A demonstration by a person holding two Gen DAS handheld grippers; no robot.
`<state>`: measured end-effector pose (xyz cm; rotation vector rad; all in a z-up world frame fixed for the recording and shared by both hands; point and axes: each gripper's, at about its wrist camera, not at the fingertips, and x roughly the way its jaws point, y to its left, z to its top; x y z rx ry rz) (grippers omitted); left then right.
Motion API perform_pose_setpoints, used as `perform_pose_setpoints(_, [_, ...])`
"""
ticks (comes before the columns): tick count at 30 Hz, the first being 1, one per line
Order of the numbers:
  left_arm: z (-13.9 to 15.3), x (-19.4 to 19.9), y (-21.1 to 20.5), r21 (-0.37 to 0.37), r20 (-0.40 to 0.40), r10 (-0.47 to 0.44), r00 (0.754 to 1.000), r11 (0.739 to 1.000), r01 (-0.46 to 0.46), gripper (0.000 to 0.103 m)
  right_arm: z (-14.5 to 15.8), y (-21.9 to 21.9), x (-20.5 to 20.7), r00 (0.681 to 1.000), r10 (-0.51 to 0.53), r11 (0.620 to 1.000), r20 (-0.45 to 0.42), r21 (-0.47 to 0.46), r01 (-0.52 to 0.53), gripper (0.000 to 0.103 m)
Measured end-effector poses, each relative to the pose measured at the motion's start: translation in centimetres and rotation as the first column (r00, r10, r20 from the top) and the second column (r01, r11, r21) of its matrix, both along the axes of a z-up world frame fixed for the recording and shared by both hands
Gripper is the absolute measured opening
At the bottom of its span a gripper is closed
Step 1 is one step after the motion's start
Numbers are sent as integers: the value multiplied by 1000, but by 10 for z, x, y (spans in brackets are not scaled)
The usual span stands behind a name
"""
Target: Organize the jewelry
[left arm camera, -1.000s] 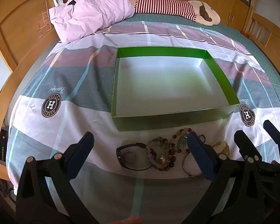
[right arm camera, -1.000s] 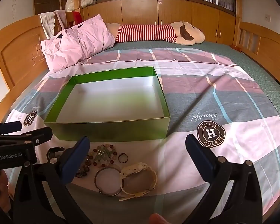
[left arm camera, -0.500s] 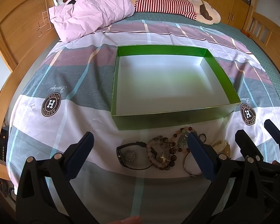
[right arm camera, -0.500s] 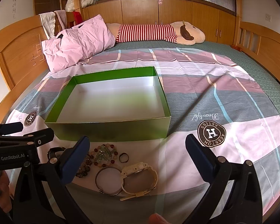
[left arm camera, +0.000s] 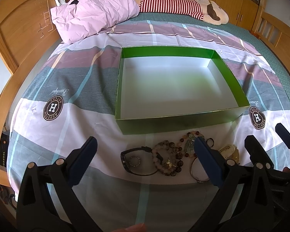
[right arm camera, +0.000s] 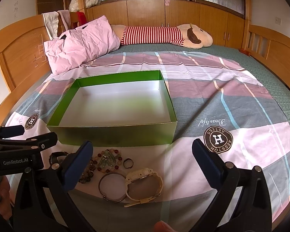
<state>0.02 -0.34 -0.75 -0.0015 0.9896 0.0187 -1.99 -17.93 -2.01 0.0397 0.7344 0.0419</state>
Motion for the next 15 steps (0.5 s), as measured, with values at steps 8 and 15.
perform_pose_setpoints(8, [0, 0, 0, 1, 0, 0, 1000, 1000, 0, 101, -1, 0, 0, 1000, 1, 1000, 0, 1, -1, 102])
perform_pose_setpoints(15, [-1, 0, 1, 3, -1, 0, 1000, 1000, 0, 101, 0, 0, -1, 1000, 0, 1000, -2, 2, 0, 102])
